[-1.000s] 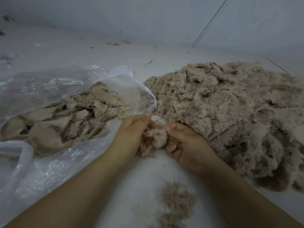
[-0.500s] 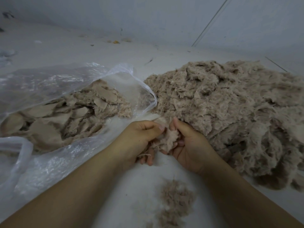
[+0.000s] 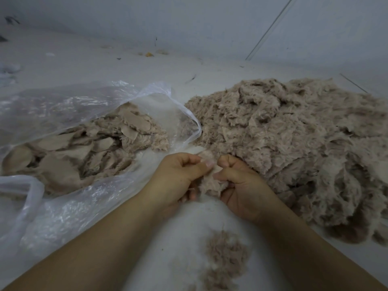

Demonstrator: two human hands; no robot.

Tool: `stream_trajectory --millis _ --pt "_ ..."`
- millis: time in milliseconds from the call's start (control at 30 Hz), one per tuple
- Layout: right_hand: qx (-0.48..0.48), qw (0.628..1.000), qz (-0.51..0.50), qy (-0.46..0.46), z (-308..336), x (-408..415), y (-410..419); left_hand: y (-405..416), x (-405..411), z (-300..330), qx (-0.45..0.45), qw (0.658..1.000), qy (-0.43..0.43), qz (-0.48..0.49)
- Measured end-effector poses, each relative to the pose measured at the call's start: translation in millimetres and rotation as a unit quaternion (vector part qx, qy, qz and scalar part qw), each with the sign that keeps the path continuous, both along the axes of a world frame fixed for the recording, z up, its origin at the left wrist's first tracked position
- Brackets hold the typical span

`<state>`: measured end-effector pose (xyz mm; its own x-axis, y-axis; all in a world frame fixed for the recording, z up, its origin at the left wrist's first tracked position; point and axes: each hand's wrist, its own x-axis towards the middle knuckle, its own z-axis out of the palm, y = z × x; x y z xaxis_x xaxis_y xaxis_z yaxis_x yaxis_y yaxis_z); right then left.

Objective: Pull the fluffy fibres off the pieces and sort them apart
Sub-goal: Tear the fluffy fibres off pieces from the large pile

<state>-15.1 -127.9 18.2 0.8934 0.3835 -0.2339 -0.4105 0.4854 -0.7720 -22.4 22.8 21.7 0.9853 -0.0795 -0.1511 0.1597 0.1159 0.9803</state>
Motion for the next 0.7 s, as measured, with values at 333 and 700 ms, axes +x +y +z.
stream_trajectory --millis 333,700 --pt "-0.098 0.995 0.006 -0.016 9.1 -2.5 1.9 -0.6 2.0 0.9 -0.028 0.992 -0.108 0.066" --pt "-0.039 0.998 0.026 -0.047 7.7 -2.7 3.5 -1.5 -4.7 6.6 0.122 0.987 -0.048 -0.090"
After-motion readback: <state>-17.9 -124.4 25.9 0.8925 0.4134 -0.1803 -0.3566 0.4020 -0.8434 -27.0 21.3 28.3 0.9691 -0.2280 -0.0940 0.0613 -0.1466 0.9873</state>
